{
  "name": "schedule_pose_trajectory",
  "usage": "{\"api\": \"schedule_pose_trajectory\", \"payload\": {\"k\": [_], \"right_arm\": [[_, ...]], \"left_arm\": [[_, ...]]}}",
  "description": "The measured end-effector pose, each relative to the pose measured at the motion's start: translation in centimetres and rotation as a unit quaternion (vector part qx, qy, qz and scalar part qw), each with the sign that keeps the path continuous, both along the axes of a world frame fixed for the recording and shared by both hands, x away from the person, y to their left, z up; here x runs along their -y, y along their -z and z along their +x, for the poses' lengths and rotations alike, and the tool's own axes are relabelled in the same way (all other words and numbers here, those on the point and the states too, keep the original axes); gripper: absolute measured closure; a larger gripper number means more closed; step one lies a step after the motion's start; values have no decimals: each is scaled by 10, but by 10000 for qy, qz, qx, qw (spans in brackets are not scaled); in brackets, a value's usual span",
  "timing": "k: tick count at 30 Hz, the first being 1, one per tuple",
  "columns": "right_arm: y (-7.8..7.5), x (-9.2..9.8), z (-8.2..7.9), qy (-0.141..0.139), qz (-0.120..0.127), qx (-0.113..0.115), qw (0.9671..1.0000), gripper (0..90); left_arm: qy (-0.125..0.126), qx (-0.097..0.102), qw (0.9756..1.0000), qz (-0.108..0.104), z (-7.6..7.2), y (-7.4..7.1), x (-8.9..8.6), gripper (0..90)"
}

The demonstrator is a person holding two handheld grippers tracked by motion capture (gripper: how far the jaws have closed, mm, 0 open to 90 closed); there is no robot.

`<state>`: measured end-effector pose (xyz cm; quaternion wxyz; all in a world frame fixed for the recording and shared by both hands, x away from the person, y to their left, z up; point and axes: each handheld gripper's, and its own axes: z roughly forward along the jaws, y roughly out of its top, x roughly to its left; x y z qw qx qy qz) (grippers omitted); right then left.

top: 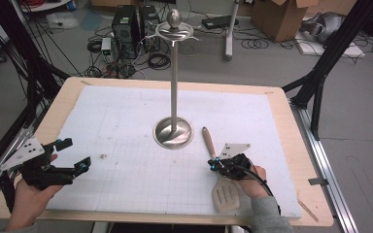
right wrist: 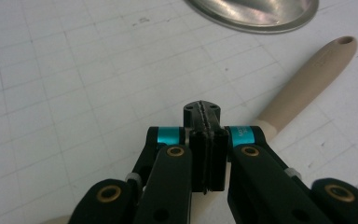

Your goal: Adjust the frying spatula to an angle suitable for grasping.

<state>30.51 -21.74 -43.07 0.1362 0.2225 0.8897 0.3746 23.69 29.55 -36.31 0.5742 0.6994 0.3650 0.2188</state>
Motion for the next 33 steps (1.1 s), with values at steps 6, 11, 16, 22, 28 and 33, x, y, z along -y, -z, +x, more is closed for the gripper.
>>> {"api": "schedule_pose_trajectory", "payload": {"k": [6,11,16,22,28,33], "right_arm": [[4,-3,-1,-61,-112,-109,9999,900],[7,-3,0,-121,-270,-257,9992,900],[7,-1,-1,-119,-264,-366,9989,900],[7,4,-5,-26,-236,-492,9985,900],[6,8,-8,42,-289,-446,9986,900],[7,14,-11,90,-212,-472,9986,900]], "left_arm": [[12,-10,10000,18,1,0,1,28],[-5,-28,10000,18,1,1,0,28],[-3,-40,10000,26,3,2,0,28],[72,-56,9999,65,7,4,7,28],[86,-66,9999,39,10,4,7,28],[94,-61,9999,20,11,4,7,28]]}}
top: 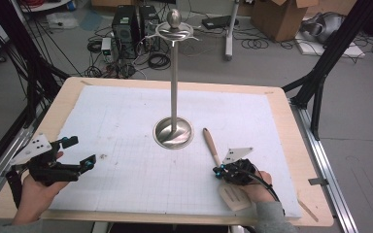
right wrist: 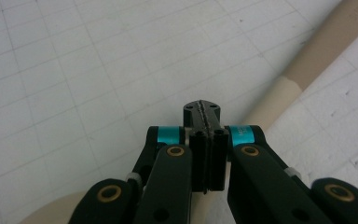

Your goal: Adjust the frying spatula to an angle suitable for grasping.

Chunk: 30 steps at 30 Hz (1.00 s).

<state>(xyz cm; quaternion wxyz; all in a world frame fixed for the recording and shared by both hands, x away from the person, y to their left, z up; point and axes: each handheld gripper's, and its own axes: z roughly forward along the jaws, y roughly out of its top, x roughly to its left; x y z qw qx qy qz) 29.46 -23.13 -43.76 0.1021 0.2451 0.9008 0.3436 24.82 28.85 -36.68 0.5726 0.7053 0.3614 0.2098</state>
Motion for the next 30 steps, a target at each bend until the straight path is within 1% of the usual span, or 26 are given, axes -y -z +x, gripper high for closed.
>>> {"api": "schedule_pose_trajectory", "payload": {"k": [7,18,25,30], "right_arm": [[-1,13,-3,88,100,39,9999,900],[-2,25,-8,178,89,-9,9998,900],[-1,35,-11,263,142,10,9996,900],[-1,40,-13,322,100,22,9994,900]], "left_arm": [[55,-16,10000,4,3,0,4,28],[102,-20,9999,10,6,1,7,28],[156,-16,9999,-14,9,1,10,28],[165,-14,9999,-22,10,0,10,28]]}}
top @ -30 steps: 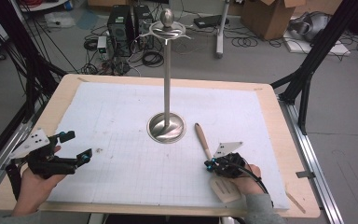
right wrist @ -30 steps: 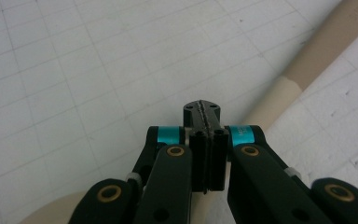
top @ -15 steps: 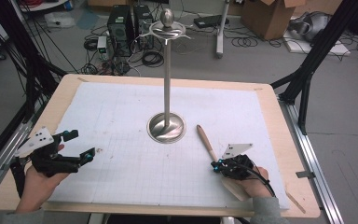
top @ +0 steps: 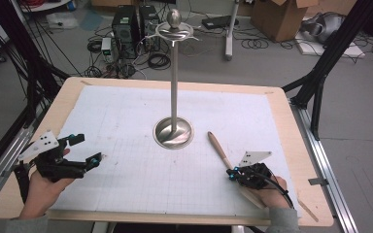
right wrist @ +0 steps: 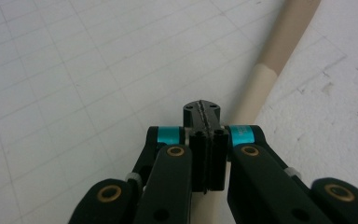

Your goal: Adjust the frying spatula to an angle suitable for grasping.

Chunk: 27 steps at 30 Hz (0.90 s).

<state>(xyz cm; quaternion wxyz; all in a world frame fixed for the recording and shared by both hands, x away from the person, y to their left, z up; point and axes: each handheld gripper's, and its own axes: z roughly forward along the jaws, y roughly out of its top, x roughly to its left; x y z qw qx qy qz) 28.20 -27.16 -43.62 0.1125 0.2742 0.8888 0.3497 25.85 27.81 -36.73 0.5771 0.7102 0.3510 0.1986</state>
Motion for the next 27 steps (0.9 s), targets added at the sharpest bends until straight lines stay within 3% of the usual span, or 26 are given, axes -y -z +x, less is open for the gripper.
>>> {"api": "schedule_pose_trajectory", "payload": {"k": [12,17,19,20,21,27], "right_arm": [[-2,3,-1,48,-149,36,9999,900],[-13,5,4,405,230,304,9985,900],[-17,2,7,635,270,403,9968,900],[-17,2,7,635,270,403,9968,900],[-17,-3,12,868,226,451,9949,900],[-10,-12,29,1350,-17,256,9905,900]], "left_arm": [[46,-15,10000,21,3,1,4,28],[-7,-19,10000,30,0,1,1,28],[-33,-9,10000,41,-2,1,-1,28],[-33,-9,10000,41,-2,1,-1,28],[-58,-10,10000,52,-5,1,-3,27],[-160,-19,9999,58,-12,2,-8,28]]}}
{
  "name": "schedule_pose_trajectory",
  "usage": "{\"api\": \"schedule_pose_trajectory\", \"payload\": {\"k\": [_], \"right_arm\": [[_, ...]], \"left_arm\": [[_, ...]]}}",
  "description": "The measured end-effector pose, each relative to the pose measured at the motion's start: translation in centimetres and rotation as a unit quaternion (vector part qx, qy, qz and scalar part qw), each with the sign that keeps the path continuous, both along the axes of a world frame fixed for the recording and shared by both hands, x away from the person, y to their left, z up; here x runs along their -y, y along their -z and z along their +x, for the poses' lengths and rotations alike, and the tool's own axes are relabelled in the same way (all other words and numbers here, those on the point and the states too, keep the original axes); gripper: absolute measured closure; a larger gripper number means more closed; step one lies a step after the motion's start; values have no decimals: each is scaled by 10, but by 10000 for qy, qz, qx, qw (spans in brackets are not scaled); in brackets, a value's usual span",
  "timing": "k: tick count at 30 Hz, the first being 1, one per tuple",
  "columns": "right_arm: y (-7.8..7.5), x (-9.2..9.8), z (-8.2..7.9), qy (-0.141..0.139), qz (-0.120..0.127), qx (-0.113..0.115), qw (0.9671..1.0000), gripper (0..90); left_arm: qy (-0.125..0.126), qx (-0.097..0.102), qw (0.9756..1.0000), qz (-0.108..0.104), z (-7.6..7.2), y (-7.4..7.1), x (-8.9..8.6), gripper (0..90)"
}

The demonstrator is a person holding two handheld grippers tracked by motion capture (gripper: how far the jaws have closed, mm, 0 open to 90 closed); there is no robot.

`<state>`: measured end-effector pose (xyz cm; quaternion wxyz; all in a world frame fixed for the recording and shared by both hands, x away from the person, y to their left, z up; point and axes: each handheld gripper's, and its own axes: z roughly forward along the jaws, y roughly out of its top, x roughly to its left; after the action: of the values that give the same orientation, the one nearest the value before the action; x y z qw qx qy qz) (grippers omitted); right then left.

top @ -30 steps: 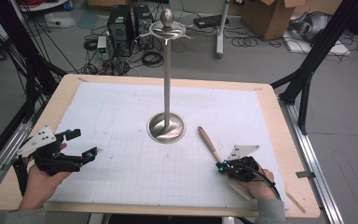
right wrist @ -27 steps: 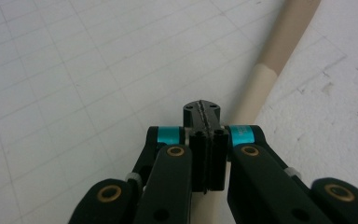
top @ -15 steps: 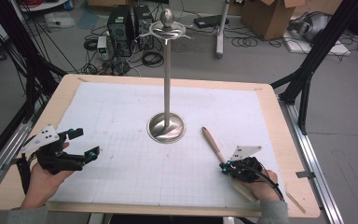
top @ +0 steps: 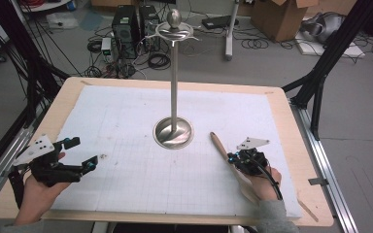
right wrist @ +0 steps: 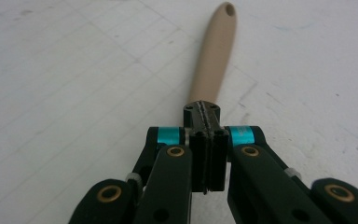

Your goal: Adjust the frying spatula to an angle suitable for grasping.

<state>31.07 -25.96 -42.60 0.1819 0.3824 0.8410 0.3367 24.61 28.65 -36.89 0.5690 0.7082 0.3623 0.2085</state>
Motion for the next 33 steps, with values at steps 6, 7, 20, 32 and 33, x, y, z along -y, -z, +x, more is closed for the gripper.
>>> {"api": "schedule_pose_trajectory", "payload": {"k": [6,7,20,32,33], "right_arm": [[3,5,6,85,101,-150,9998,900],[4,4,7,50,67,-152,9998,900],[5,0,6,-273,68,-111,9995,900],[4,-4,4,-614,-131,67,9980,900],[4,-5,4,-603,-159,112,9980,900]], "left_arm": [[-95,-18,10000,19,-4,1,-5,28],[-95,-18,10000,19,-4,1,-5,28],[-89,-34,9999,33,-4,2,-5,28],[-75,-51,9999,59,-4,3,-4,28],[-75,-51,9999,59,-4,3,-4,28]]}}
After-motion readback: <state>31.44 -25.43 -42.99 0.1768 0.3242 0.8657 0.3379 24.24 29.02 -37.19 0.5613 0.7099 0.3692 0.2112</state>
